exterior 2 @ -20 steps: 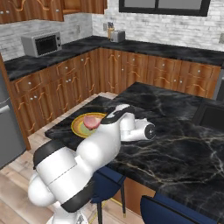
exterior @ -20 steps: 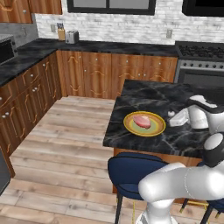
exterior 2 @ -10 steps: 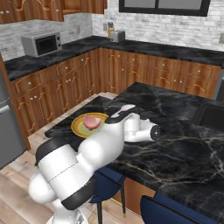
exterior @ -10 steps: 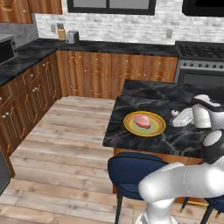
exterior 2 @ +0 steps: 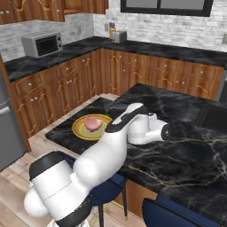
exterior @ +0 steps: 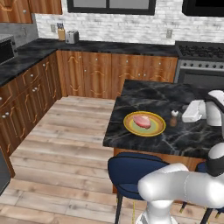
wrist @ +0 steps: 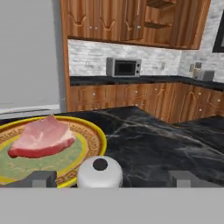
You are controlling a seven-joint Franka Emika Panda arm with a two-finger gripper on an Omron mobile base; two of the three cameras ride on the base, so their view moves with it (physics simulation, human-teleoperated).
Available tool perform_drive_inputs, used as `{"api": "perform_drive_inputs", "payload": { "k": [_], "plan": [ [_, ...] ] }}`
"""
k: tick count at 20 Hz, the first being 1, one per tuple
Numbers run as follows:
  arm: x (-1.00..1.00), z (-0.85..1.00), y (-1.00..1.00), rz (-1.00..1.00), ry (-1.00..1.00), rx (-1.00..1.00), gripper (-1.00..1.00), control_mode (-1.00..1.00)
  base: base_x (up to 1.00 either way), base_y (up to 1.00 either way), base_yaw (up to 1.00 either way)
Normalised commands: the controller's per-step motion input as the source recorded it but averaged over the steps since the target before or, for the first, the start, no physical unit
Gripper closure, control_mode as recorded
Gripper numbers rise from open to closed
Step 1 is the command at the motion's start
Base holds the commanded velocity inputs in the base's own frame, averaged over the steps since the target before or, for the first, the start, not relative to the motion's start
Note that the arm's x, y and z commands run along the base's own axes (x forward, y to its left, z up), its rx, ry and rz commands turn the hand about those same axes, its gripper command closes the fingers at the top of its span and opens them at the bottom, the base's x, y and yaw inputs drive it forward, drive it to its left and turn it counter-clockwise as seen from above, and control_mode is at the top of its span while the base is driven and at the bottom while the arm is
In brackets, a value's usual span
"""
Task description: Retrieve the shaker from the cabinet and place it next the steak on a plate on the dining table.
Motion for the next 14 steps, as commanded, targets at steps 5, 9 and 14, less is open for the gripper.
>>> {"api": "perform_drive_inputs", "payload": {
  "k": [5,9,14],
  "plan": [
    [-0.30,0.94,0.07,0.05,0.03,-0.13,-1.00,-1.00,0.00,0.00,0.00],
    [-0.81,0.54,0.00,-0.13,0.01,-0.23,-1.00,-1.00,0.00,0.00,0.00],
    [-0.87,0.11,0.03,-0.33,-0.05,-0.20,-1.00,-1.00,0.00,0.00,0.00]
  ]
}}
